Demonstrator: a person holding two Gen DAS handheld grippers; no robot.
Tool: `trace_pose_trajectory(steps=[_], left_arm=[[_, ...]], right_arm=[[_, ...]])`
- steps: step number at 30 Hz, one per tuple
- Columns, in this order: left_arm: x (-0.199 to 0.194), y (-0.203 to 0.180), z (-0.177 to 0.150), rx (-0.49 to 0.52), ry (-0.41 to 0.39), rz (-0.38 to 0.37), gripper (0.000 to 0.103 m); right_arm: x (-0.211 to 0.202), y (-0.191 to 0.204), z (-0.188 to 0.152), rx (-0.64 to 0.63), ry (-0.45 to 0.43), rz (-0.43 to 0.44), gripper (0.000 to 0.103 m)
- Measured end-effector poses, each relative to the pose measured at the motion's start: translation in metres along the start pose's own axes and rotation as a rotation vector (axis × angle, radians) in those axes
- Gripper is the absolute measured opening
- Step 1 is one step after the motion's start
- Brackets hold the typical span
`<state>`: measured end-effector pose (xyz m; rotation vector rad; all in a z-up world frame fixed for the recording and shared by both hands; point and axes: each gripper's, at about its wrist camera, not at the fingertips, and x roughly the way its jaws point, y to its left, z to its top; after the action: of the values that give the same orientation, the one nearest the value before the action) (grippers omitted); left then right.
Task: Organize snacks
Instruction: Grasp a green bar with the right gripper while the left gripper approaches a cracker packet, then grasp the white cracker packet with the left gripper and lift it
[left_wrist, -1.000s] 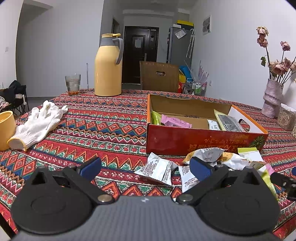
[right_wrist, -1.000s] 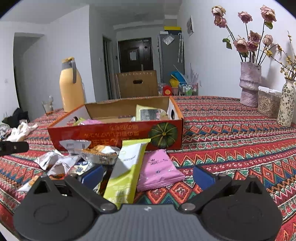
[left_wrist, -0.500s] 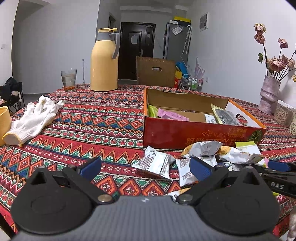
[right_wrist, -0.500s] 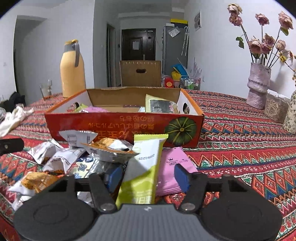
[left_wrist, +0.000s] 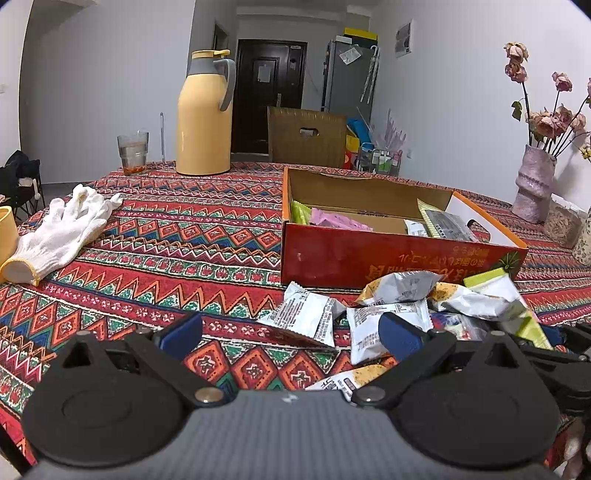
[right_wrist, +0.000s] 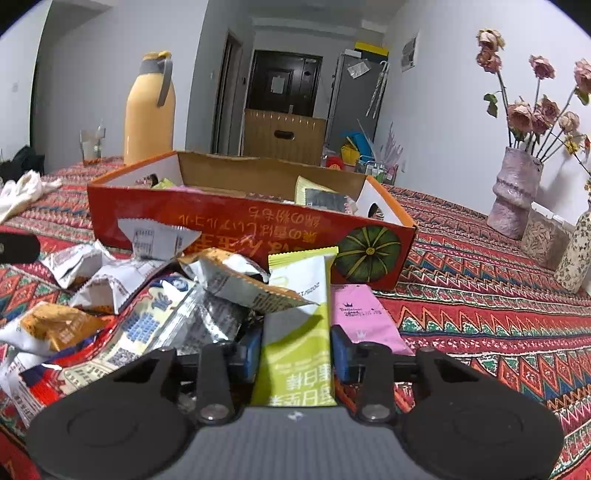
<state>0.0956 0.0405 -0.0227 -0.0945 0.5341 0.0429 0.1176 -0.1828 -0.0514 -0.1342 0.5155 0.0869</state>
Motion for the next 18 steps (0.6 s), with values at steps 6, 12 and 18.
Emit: trace_pose_trajectory(steps=[6, 12, 18], left_arm=[[0.001, -0.002, 0.001, -0.005, 0.019, -0.01, 0.103], [0.008, -0.009, 0.0, -0.006, 0.077, -0.034, 0.103], [0.019, -0.019, -0.003, -0.01, 0.169, -0.052, 0.103]], right_arm=[[-0.019, -0.02, -0.001, 0.073, -0.082, 0.003, 0.037], [-0.032, -0.044, -0.003, 0.14, -0.12, -0.018, 0.037], [-0.036, -0.056, -0.01, 0.166, -0.123, -0.01, 0.037]])
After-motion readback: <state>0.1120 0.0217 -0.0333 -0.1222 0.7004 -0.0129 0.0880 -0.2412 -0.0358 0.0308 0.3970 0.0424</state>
